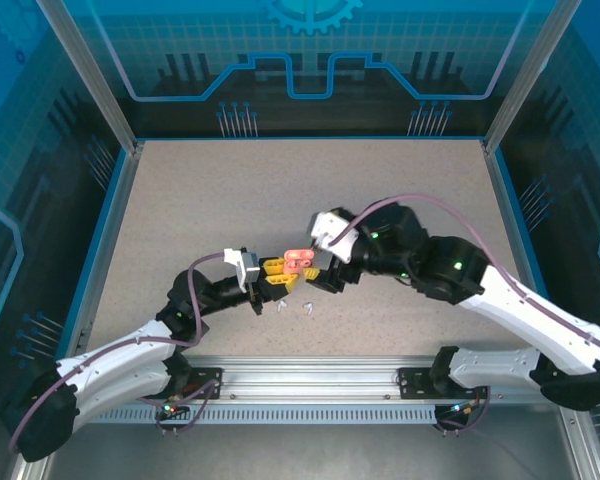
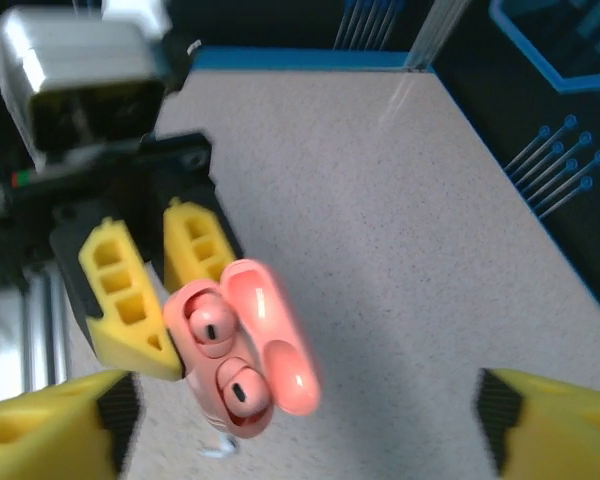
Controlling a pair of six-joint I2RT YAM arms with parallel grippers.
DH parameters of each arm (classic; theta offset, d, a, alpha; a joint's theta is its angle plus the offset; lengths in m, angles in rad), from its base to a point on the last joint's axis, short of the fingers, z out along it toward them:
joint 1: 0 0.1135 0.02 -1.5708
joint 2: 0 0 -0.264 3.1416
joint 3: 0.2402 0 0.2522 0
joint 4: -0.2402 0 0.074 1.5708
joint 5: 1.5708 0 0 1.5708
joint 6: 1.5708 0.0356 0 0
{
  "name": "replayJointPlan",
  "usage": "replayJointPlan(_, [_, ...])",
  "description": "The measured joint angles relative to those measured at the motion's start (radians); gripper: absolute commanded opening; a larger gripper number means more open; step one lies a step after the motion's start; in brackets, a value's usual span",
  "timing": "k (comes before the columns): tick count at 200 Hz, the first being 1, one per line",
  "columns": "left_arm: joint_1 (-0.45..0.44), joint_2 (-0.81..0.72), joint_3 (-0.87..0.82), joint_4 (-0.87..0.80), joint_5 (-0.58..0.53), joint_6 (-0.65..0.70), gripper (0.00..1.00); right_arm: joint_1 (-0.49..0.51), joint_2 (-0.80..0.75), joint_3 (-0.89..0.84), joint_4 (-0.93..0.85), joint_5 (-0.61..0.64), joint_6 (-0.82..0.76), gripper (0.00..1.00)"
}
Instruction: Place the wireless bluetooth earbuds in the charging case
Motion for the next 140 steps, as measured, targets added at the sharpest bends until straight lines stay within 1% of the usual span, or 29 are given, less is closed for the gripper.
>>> replayJointPlan(27, [0.000, -0.004, 0.000, 0.017, 0.000, -0.003, 0.00, -0.150, -0.093, -0.084, 0.083, -0.174, 0.109, 1.00])
replayJointPlan(48, [0.000, -0.008, 0.000, 0.022, 0.000, -0.003, 0.00, -0.211, -0.106, -0.155, 0.135, -0.314, 0.198, 1.00])
replayJointPlan(87, [0.000, -0.012, 0.000, 0.027, 0.000, -0.010, 0.00, -0.222, -0.021, -0.220, 0.191, -0.518, 0.314, 1.00])
replayJointPlan(103, [0.000, -0.012, 0.000, 0.029, 0.000, -0.014, 0.00, -0.222, 0.008, -0.221, 0.208, -0.577, 0.342, 1.00])
replayJointPlan(140, [0.000, -0.014, 0.000, 0.029, 0.000, -0.021, 0.00, -0.222, 0.037, -0.221, 0.243, -0.692, 0.379, 0.95])
